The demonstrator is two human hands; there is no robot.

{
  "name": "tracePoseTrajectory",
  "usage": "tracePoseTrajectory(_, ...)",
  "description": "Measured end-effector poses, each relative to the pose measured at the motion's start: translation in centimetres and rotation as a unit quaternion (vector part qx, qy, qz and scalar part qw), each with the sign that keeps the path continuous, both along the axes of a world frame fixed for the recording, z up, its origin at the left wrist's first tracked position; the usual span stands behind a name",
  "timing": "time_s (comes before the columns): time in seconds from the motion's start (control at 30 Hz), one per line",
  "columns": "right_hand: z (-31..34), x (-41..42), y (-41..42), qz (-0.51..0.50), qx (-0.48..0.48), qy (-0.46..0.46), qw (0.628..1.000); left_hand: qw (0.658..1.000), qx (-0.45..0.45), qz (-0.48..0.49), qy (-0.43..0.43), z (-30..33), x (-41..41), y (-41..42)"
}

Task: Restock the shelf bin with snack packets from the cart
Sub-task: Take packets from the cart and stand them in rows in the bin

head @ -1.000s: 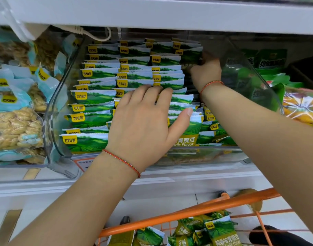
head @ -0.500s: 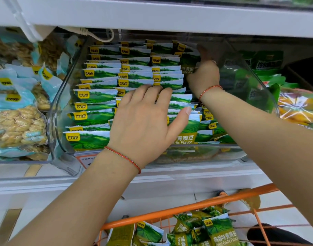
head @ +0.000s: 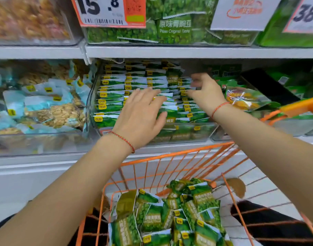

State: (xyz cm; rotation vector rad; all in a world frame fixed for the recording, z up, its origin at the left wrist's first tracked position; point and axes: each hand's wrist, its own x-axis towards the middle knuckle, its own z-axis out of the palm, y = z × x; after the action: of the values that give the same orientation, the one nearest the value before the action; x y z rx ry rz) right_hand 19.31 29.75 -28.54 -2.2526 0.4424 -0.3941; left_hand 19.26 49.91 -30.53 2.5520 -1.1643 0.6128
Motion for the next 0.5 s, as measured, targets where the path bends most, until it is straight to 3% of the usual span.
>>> tracePoseTrajectory(0.23, 2.3, -8.1, 2.3, 0.135, 0.005, 0.039, 0.99, 0.984, 0.016, -0.061, 0.168, 2.1, -10.2, 3.2)
tracePoseTrajectory(0.3, 2.9, -10.3, 3.9, 0.195, -0.032, 0.046, 0.979, 0.969, 0.065, -0.062, 0.23, 1.4, -12.3, 3.8)
tracePoseTrajectory(0.4, 1.9, -12.8, 5.9, 0.282, -0.112, 0.15, 0.941, 0.888, 0.291, -0.031, 0.356, -1.1, -13.3, 3.7)
tracePoseTrajectory(0.5, -2.3, -14.7, 7.7, 0.373, -0.215, 0.357, 0.829, 0.791, 0.463, -0.009, 0.399, -3.6, -13.9, 3.4)
